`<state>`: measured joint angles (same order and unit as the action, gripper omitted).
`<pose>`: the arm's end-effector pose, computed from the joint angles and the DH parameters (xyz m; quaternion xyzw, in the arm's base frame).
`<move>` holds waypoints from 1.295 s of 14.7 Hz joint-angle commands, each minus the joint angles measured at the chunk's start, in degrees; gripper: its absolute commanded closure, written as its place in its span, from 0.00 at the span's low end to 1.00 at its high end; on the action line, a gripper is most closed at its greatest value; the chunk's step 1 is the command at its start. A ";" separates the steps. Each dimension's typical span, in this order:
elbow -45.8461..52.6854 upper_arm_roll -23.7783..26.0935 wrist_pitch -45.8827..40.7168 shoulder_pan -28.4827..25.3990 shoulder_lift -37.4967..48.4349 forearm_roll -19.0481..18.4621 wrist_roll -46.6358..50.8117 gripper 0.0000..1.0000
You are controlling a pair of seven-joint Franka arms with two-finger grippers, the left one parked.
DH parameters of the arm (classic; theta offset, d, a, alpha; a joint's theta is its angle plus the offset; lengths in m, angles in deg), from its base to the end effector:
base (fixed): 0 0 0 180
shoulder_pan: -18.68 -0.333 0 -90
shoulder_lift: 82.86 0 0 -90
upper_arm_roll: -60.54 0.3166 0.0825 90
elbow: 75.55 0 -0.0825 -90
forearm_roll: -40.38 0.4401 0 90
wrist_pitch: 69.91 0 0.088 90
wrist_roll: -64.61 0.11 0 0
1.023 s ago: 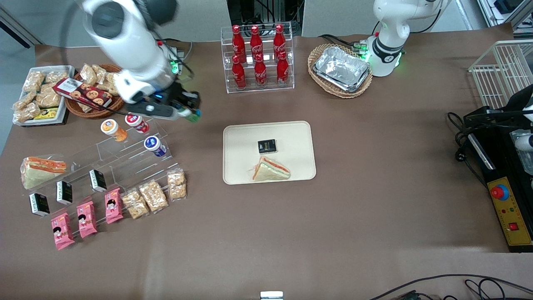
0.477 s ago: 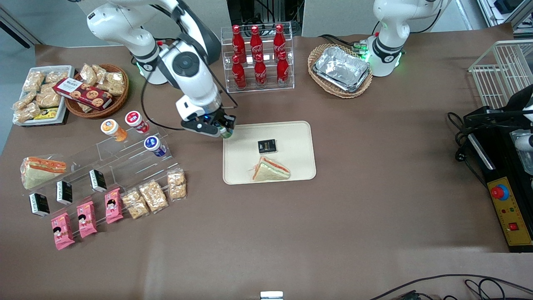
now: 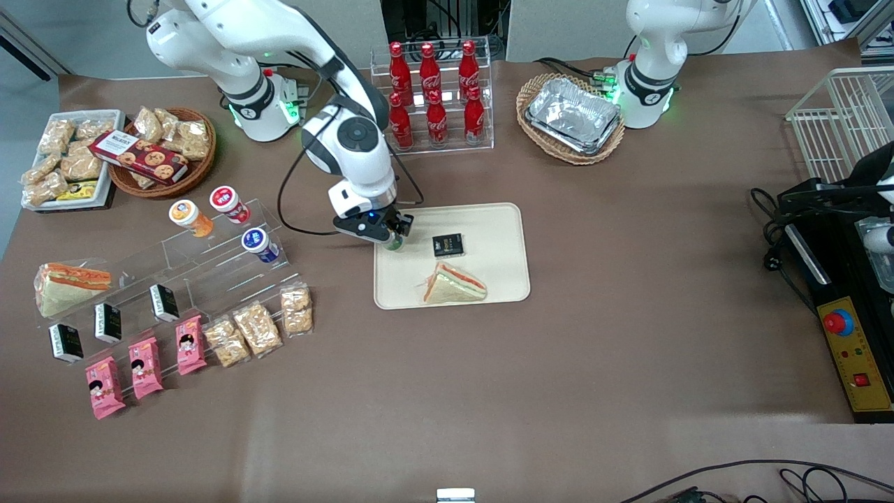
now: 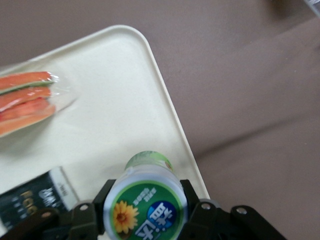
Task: Place green gum on tray
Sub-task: 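Carry the gum tub over the cream tray and lower it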
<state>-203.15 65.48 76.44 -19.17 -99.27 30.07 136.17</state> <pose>0.4280 0.4008 0.2000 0.9830 -0.1781 0.0447 0.0031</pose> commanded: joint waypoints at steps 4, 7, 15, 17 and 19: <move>-0.80 -0.28 3.76 -0.74 -2.58 -3.66 4.02 0.26; -0.71 -0.28 3.76 -0.57 -2.58 -3.57 4.11 0.00; -0.10 -0.46 -0.97 0.83 1.98 -2.79 -0.54 0.00; -0.01 -0.28 -3.52 1.54 4.53 -2.61 -2.21 0.00; 0.69 -0.28 -6.59 1.63 7.25 -1.12 -3.88 0.00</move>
<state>-202.61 64.98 74.65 -18.13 -96.93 28.05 134.94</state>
